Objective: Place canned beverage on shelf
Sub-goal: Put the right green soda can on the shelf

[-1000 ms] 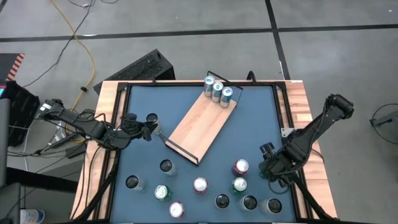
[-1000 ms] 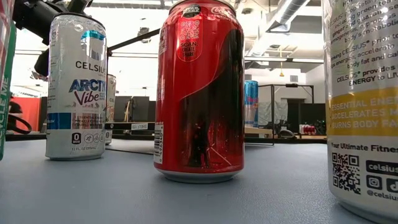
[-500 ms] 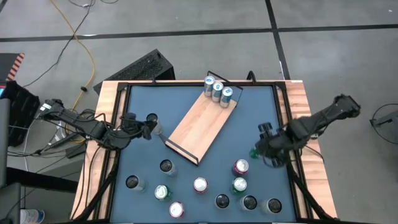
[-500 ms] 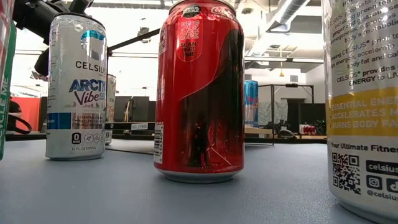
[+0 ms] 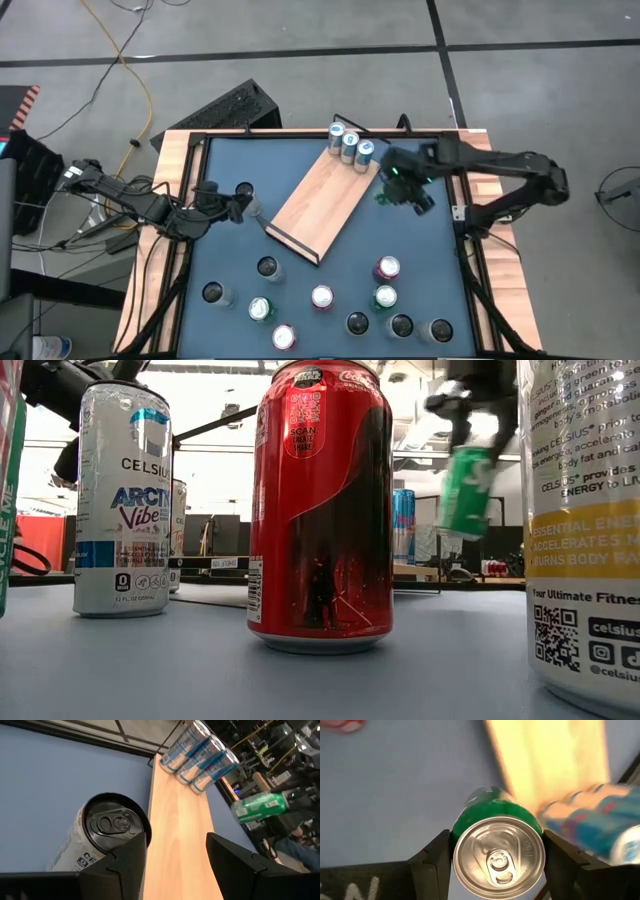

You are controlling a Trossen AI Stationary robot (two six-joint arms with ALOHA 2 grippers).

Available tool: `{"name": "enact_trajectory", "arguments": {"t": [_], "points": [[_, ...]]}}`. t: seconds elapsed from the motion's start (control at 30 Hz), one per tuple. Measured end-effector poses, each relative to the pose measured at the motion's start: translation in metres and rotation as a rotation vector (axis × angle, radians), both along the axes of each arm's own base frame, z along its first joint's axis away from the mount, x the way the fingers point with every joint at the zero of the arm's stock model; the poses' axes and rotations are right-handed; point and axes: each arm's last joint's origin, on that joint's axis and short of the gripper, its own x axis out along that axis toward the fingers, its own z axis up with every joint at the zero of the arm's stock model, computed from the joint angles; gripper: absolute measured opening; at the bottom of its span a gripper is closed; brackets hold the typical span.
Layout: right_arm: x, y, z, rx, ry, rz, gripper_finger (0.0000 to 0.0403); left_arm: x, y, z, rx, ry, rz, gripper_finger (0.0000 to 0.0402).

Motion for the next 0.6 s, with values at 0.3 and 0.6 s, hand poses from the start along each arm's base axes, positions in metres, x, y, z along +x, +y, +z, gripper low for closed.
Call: {"name": "enact_trajectory", "arguments": {"t": [0.3,0.6], "points": [[0.062,-0.039,0.012,0.112,-0.073,0.138,0.0222,-0.001,0.002,0.001,0.018,-0.033,0.079,0.0194],[0.108,-0.041,-0.021,0.035,0.073,0.282,0.0222,-0.002,0.002,0.000,0.049,-0.005,0.072,0.0194]]}}
